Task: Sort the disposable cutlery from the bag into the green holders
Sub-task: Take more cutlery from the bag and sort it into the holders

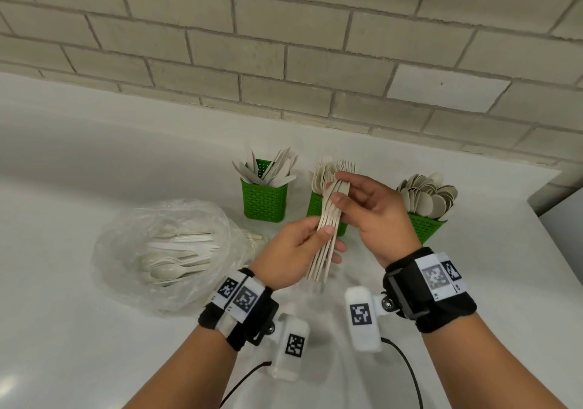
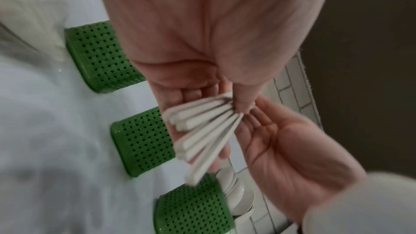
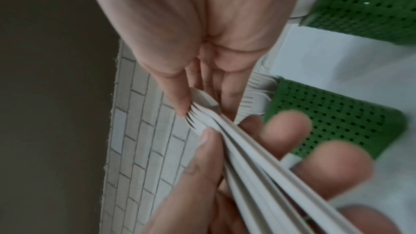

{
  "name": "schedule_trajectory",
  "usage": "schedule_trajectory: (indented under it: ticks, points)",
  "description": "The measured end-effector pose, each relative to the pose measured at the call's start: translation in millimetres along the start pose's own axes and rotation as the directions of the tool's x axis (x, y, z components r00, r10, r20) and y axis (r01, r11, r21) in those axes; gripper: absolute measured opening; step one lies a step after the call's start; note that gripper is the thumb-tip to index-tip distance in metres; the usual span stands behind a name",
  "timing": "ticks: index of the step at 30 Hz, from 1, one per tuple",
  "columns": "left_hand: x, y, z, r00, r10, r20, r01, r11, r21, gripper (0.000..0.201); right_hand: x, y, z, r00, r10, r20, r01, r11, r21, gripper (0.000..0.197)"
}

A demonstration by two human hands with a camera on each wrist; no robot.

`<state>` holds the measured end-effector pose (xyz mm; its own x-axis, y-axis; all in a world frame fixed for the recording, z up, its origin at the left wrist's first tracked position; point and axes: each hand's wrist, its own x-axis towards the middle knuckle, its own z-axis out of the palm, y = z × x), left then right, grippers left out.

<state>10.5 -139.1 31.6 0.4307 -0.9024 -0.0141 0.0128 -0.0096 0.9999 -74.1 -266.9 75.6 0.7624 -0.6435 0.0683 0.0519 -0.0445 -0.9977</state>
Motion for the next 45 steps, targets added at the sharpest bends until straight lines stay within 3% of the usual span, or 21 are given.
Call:
schedule_trajectory:
  ticks: [4, 8, 12, 15, 17, 22, 26, 30, 33, 36, 39, 42, 45]
  points:
    - [-3, 4, -5, 0.994, -0.083, 0.068, 0.093, 0.982, -0.167, 0.026, -10, 3, -1, 1.000, -0.002, 0.027, -0.003, 0.987, 0.163, 0.031]
    - [-3, 4, -5, 0.993, -0.077, 0.090, 0.095, 0.973, -0.209, 0.020, -12, 4, -5, 0.998, -0.035, 0.057, 0.023, 0.981, 0.192, 0.034]
    - [0, -1, -9, 0.997, -0.047, 0.067, 0.052, 0.995, -0.085, 0.019, -13, 4, -13, 0.983, -0.068, 0.170, 0.053, 0.994, 0.095, 0.041]
    - [5, -6, -13, 0.998, 0.044, 0.041, -0.048, 0.993, 0.110, 0.013, -16, -1, -21, 0.964, -0.070, 0.257, 0.099, 0.990, -0.100, 0.045]
    - [7, -10, -13, 0.997, 0.063, 0.035, -0.069, 0.978, 0.196, 0.009, -18, 3, -23, 0.971, -0.092, 0.221, 0.145, 0.960, -0.238, 0.042]
    - [7, -33, -3, 1.000, 0.015, -0.021, -0.005, 0.921, 0.390, 0.033, -33, 34, -17, 0.989, -0.116, 0.086, 0.142, 0.898, -0.416, 0.040]
    - [14, -38, 0, 0.996, 0.079, -0.052, -0.039, 0.847, 0.530, 0.025, -42, 30, -11, 0.979, -0.201, 0.035, 0.192, 0.846, -0.498, 0.037]
    - [25, -30, 17, 0.983, 0.183, -0.029, -0.128, 0.785, 0.607, 0.042, -46, 19, -16, 0.961, -0.275, -0.025, 0.204, 0.769, -0.606, 0.036]
    - [35, -9, 36, 0.964, 0.267, -0.019, -0.194, 0.746, 0.637, 0.051, -44, -4, -33, 0.949, -0.301, -0.094, 0.194, 0.794, -0.576, 0.034]
    - [52, 33, 58, 0.958, 0.283, 0.040, -0.243, 0.737, 0.631, 0.032, -39, -40, -58, 0.939, -0.308, -0.154, 0.188, 0.833, -0.520, 0.033]
    - [78, 75, 72, 0.964, 0.225, 0.139, -0.262, 0.745, 0.613, 0.014, -31, -75, -91, 0.922, -0.336, -0.192, 0.184, 0.818, -0.545, 0.031]
    - [105, 88, 78, 0.966, 0.164, 0.198, -0.255, 0.701, 0.666, 0.059, -23, -95, -123, 0.913, -0.330, -0.241, 0.153, 0.823, -0.547, 0.028]
    - [120, 76, 91, 0.953, 0.101, 0.286, -0.289, 0.589, 0.755, 0.073, -18, -105, -144, 0.884, -0.347, -0.314, 0.146, 0.842, -0.520, 0.026]
